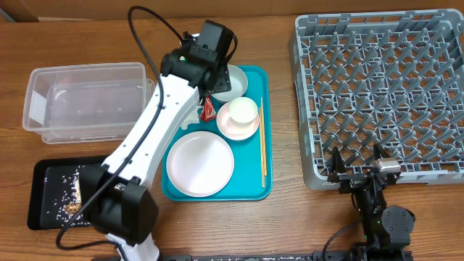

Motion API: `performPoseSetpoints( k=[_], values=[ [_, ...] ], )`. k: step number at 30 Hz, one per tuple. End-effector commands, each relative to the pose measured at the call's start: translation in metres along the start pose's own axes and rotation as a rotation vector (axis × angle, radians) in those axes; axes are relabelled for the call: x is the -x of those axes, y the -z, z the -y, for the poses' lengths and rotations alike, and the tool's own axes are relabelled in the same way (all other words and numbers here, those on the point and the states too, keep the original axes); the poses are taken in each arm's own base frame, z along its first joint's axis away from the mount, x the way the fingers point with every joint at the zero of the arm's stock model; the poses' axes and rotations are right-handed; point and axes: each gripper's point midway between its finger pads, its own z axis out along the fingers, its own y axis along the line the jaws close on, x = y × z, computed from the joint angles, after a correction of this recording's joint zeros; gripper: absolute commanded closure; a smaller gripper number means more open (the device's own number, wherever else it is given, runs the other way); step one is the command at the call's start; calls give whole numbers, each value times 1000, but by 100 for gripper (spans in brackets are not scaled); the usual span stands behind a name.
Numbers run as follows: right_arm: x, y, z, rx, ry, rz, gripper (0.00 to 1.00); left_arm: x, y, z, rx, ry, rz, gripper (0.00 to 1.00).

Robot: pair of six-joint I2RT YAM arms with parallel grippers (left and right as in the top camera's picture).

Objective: Sort waste into correct bins and load items into the dishwasher
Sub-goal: 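Move the left gripper to the crumpled tissue and grasp it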

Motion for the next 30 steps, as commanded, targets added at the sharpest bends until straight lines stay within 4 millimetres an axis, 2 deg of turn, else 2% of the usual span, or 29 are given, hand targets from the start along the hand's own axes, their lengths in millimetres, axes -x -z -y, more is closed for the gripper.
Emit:
performPoseSetpoints(
  k=[1, 3, 6, 11, 18, 24, 30],
  values=[
    [-2, 0, 0, 0, 4, 5, 0, 6, -29, -20, 178, -35, 32, 24],
    [-2, 0, 0, 0, 4, 5, 0, -2, -45, -20, 203, -53, 0, 24],
    [-2, 0, 0, 0, 4, 5, 0, -14, -61, -21, 230, -73, -44, 29],
    [-2, 0, 0, 0, 4, 5, 0, -23, -78, -23, 257, -52, -76, 32],
    [-2, 0, 0, 0, 4, 5, 0, -24, -88, -39, 226, 42, -140, 32],
    [-2, 0, 0, 0, 4, 5, 0, -30, -96, -40, 113, 119, -240, 34],
    [-2, 0, 0, 0, 4, 5, 0, -36, -101, -42, 95, 133, -265, 34]
  ],
)
